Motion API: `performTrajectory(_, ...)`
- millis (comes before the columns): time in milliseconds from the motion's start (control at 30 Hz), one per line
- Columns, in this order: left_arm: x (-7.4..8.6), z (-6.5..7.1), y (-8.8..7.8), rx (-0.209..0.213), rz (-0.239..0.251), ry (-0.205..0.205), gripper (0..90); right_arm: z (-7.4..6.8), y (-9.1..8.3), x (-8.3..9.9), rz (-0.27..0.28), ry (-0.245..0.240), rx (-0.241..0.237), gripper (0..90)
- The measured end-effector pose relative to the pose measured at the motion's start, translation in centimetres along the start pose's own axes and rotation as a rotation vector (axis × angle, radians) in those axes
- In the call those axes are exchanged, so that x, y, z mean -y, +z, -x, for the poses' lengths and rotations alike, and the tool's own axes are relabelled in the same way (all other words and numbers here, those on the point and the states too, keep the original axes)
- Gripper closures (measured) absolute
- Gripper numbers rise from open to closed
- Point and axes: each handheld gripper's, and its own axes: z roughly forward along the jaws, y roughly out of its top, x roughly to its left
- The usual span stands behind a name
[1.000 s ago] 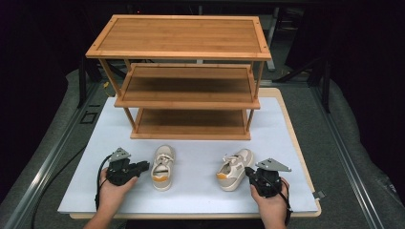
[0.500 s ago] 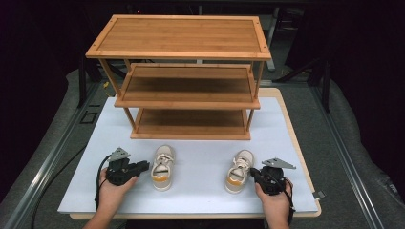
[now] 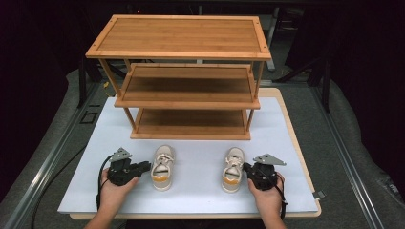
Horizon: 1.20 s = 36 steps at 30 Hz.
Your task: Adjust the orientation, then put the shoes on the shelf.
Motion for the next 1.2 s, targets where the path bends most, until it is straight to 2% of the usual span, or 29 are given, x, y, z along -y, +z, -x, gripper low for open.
performTrajectory(33,0.0,0.0,0.0,0.0,0.0,0.0,79.8,0.0,0.0,0.0,0.0,0.0,0.0,90.0)
performTrajectory(100,0.0,0.1,0.0,0.007,0.003,-0.008,79.8,-0.5,0.5,-0.1,0.014,-0.027,-0.03,90.0)
performTrajectory(200,0.0,0.2,-0.2,0.008,0.014,-0.016,79.8,-0.9,0.8,-0.2,0.02,-0.05,-0.03,90.0)
performTrajectory(233,0.0,0.2,-0.3,0.008,0.016,-0.017,79.6,-0.8,0.8,-0.2,0.024,-0.05,-0.042,89.4)
performTrajectory(300,0.0,0.3,-0.6,0.015,0.03,-0.033,77.2,-0.5,0.7,-0.2,0.021,-0.033,-0.03,81.3)
performTrajectory(333,0.0,0.4,-0.8,0.023,0.039,-0.039,74.3,-0.2,0.6,-0.2,0.037,-0.01,-0.08,76.9)
performTrajectory(367,0.0,0.4,-0.8,0.023,0.039,-0.039,71.5,-0.2,0.6,-0.2,0.037,-0.01,-0.08,76.9)
performTrajectory(400,0.0,0.5,-1.0,0.031,0.049,-0.049,71.5,-0.1,0.3,-0.2,0.048,0.008,-0.058,75.6)
performTrajectory(467,0.0,0.8,-1.4,0.036,0.059,-0.041,65.7,-0.2,-0.8,-0.2,0.077,0.047,-0.039,68.4)
performTrajectory(533,-0.1,1.1,-1.6,0.028,0.062,-0.035,63.6,-0.6,-1.5,-0.2,0.102,0.051,-0.051,62.7)
performTrajectory(633,-0.4,1.4,-2.2,0.051,0.087,-0.041,60.0,-2.0,-2.7,-0.3,0.134,-0.002,-0.044,59.7)
performTrajectory(700,-0.6,1.7,-2.5,0.057,0.102,-0.044,57.4,-2.5,-3.0,-0.4,0.148,-0.011,-0.046,56.3)
performTrajectory(733,-0.6,1.9,-2.5,0.059,0.105,-0.038,56.6,-2.6,-3.1,-0.4,0.156,0.0,-0.068,54.9)
performTrajectory(833,-0.5,2.5,-2.2,0.064,0.085,-0.025,54.3,-2.8,-2.7,-0.4,0.135,0.023,-0.092,53.9)
performTrajectory(967,-0.3,2.8,-1.6,0.069,0.071,-0.021,53.8,-3.1,-2.0,-0.2,0.102,0.033,-0.098,53.5)
performTrajectory(1033,-0.2,3.0,-1.1,0.046,0.069,-0.026,53.5,-3.2,-1.7,-0.2,0.093,0.039,-0.101,53.6)
performTrajectory(1200,-0.2,3.0,0.0,0.006,0.046,-0.045,51.2,-3.4,-0.8,0.0,0.06,0.038,-0.068,52.3)
